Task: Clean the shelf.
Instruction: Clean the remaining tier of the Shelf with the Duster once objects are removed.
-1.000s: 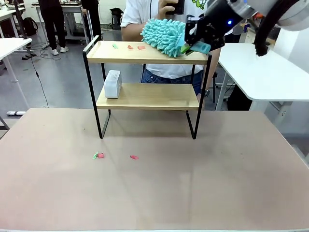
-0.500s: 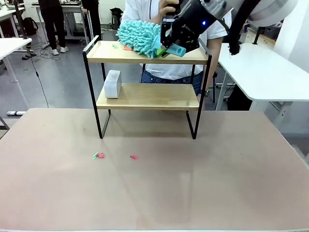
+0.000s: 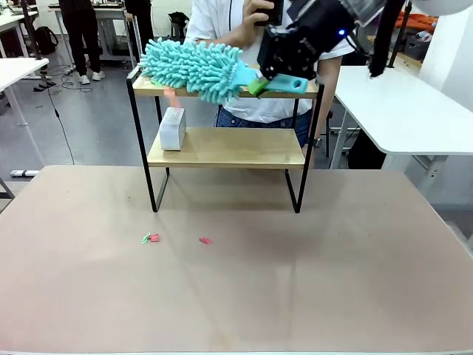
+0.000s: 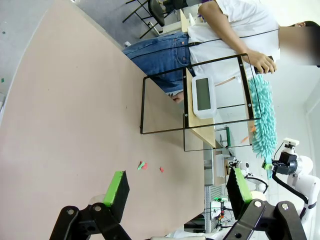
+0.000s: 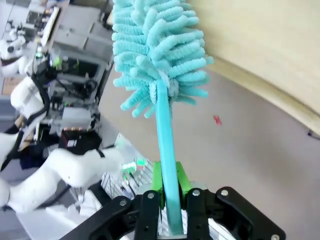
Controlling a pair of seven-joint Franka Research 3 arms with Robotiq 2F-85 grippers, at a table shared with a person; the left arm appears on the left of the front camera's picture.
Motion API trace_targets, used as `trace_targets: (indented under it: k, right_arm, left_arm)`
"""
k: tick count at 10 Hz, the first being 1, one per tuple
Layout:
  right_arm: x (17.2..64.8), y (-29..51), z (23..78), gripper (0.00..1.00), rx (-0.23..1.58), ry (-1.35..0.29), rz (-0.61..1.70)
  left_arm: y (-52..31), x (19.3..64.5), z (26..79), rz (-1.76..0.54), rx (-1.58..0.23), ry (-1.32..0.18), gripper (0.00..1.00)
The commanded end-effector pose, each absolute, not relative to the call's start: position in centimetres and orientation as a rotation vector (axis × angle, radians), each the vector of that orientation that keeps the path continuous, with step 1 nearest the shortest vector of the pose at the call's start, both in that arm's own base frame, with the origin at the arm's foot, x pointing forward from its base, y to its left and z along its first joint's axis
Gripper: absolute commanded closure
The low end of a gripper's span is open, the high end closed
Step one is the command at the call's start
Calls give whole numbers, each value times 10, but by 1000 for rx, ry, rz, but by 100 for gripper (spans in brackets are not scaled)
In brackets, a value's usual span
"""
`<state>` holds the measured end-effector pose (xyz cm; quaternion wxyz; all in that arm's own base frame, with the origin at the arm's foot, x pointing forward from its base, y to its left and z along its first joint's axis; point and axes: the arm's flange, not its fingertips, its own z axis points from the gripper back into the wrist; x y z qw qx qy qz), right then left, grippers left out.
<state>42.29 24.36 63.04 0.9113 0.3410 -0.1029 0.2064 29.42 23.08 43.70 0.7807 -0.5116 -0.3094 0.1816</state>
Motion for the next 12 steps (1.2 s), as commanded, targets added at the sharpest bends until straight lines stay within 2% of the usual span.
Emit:
trace_targets:
  k: [1,3,6,10,12]
  right_arm:
    - [419,217,635,91,710,-186,475]
    - [402,196,638,91,794,-97,612]
    - [394,172,640,91,922,-120,616]
    - [384,158,635,91,994,-80,640]
    - [371,151,634,91,940,-93,642]
  left_arm:
    - [229,294,436,370,-1113,-694,0]
    - [229,294,436,370,-1113,-694,0]
    - [229,294,436,370,-1113,-694,0]
    - [229,294,436,370,-1113,-694,0]
    - [229,294,436,370,-1113,-694,0]
